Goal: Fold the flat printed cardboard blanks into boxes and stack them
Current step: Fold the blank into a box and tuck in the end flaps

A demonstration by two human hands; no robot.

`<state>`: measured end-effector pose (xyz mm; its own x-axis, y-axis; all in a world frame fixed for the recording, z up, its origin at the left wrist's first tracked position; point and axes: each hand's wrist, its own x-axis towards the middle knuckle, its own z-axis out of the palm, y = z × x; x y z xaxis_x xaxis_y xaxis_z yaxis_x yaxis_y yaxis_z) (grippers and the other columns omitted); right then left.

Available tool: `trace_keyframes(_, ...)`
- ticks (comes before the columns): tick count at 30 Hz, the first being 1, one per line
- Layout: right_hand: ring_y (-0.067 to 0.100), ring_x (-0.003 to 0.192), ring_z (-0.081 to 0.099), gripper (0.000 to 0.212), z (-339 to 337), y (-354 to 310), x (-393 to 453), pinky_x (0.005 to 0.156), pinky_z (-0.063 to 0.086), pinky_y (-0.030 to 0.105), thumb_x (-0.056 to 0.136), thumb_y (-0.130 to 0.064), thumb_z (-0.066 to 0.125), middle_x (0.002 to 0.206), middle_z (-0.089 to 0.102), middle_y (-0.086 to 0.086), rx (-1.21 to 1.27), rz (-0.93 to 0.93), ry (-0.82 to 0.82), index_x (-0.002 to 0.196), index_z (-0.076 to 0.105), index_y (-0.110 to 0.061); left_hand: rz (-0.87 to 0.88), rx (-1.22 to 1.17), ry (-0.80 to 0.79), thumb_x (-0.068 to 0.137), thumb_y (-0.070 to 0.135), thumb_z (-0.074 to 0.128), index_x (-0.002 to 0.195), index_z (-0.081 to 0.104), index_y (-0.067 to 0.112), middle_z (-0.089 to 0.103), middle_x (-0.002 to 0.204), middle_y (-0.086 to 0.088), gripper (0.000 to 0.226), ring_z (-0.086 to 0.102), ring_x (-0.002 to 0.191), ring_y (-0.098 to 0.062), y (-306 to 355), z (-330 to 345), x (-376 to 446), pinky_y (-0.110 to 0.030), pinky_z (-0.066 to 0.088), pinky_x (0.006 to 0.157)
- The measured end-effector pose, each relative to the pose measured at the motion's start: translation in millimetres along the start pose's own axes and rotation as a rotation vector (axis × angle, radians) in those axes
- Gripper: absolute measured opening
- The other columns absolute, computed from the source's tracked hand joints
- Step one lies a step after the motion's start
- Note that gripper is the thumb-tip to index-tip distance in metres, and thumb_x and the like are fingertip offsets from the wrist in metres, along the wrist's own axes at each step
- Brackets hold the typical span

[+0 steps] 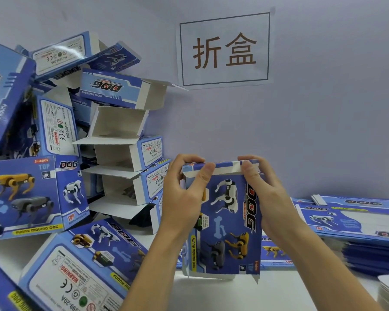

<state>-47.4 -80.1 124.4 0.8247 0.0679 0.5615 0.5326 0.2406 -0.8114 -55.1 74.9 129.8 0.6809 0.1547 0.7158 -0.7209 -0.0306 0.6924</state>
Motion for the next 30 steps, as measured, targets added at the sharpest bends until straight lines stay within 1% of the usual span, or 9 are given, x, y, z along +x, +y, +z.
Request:
trace_keyframes(5, 0.027, 0.075, 0.075, 0.040, 1.1, 1.1, 0.9, 0.058, 0.060, 0.038, 0.074, -0.062, 0.063, 0.088, 0.076, 0.009, -0.024, -0.013, 0.004, 0.102, 0.059, -0.034, -0.015, -0.049, 0.039, 0.078, 0.048, 0.066, 0.086, 0.063, 0.032, 0.066, 0.109, -0.008, 0.019, 0.066, 0.102, -0.035, 4.9, 2.4, -0.7, -0.058, 0.054, 0.085)
trace_keyframes(10, 0.024, 0.071, 0.073, 0.037, -1.6, -1.8, 0.7, 0.056, 0.059, 0.036, 0.075, -0.051, 0.066, 0.084, 0.074, 0.009, 0.043, 0.021, -0.021, 0.103, 0.058, -0.027, -0.058, -0.075, 0.014, 0.076, 0.051, 0.068, 0.084, 0.061, 0.030, 0.065, 0.100, -0.024, 0.023, 0.061, 0.087, -0.052, 9.4, 1.1, -0.2, -0.050, 0.053, 0.063)
trace_keyframes(12, 0.024, 0.071, 0.072, 0.034, -3.7, -3.0, 0.4, 0.056, 0.059, 0.037, 0.078, -0.045, 0.065, 0.083, 0.072, 0.009, 0.070, 0.031, -0.024, 0.104, 0.058, -0.024, -0.074, -0.073, -0.021, 0.074, 0.050, 0.069, 0.085, 0.063, 0.030, 0.065, 0.101, -0.023, 0.023, 0.063, 0.089, -0.050, 10.8, -0.5, 1.8, -0.055, 0.055, 0.066)
trace_keyframes(15, 0.023, 0.072, 0.071, 0.033, -7.3, -4.0, -1.3, 0.059, 0.060, 0.036, 0.080, -0.039, 0.066, 0.084, 0.070, 0.009, 0.105, 0.047, -0.033, 0.107, 0.058, -0.021, -0.099, -0.066, -0.096, 0.075, 0.046, 0.071, 0.086, 0.068, 0.035, 0.064, 0.110, -0.016, 0.016, 0.066, 0.098, -0.040, 11.7, -3.4, 4.9, -0.059, 0.056, 0.077)
trace_keyframes(19, 0.024, 0.075, 0.071, 0.028, -10.7, -4.2, -3.2, 0.063, 0.061, 0.038, 0.082, -0.035, 0.067, 0.088, 0.071, 0.009, 0.120, 0.071, -0.072, 0.105, 0.057, -0.023, -0.159, -0.107, -0.134, 0.072, 0.045, 0.078, 0.083, 0.073, 0.033, 0.064, 0.119, -0.018, 0.016, 0.067, 0.106, -0.038, 8.5, -8.6, 7.5, -0.063, 0.052, 0.091)
trace_keyframes(21, 0.026, 0.077, 0.071, 0.024, -12.2, -3.3, -3.6, 0.065, 0.060, 0.040, 0.080, -0.034, 0.065, 0.093, 0.071, 0.011, 0.140, 0.077, -0.089, 0.102, 0.060, -0.025, -0.189, -0.155, -0.137, 0.069, 0.040, 0.079, 0.082, 0.075, 0.030, 0.064, 0.120, -0.018, 0.017, 0.067, 0.107, -0.036, 6.3, -10.4, 8.6, -0.064, 0.051, 0.092)
trace_keyframes(25, 0.027, 0.079, 0.071, 0.020, -13.7, -0.9, -5.8, 0.065, 0.062, 0.040, 0.081, -0.032, 0.068, 0.094, 0.072, 0.010, 0.165, 0.061, -0.096, 0.100, 0.064, -0.027, -0.152, -0.188, -0.094, 0.058, 0.050, 0.082, 0.082, 0.078, 0.028, 0.064, 0.119, -0.012, 0.033, 0.064, 0.113, -0.034, 3.8, -7.7, 6.4, -0.062, 0.051, 0.093)
trace_keyframes(27, 0.027, 0.080, 0.072, 0.024, -12.7, -0.6, -6.5, 0.066, 0.062, 0.041, 0.084, -0.036, 0.073, 0.094, 0.073, 0.010, 0.129, 0.040, -0.096, 0.105, 0.063, -0.029, -0.110, -0.176, -0.062, 0.062, 0.051, 0.083, 0.082, 0.078, 0.031, 0.065, 0.117, -0.008, 0.029, 0.063, 0.114, -0.035, 2.1, -5.5, 4.8, -0.062, 0.051, 0.093)
trace_keyframes(30, 0.027, 0.078, 0.073, 0.033, -9.8, -2.2, -5.8, 0.063, 0.062, 0.040, 0.077, -0.042, 0.069, 0.094, 0.075, 0.011, 0.052, 0.019, -0.068, 0.108, 0.063, -0.033, -0.045, -0.129, -0.031, 0.072, 0.046, 0.077, 0.083, 0.076, 0.035, 0.065, 0.115, -0.002, 0.015, 0.061, 0.115, -0.031, -1.2, -3.0, 2.9, -0.060, 0.051, 0.094)
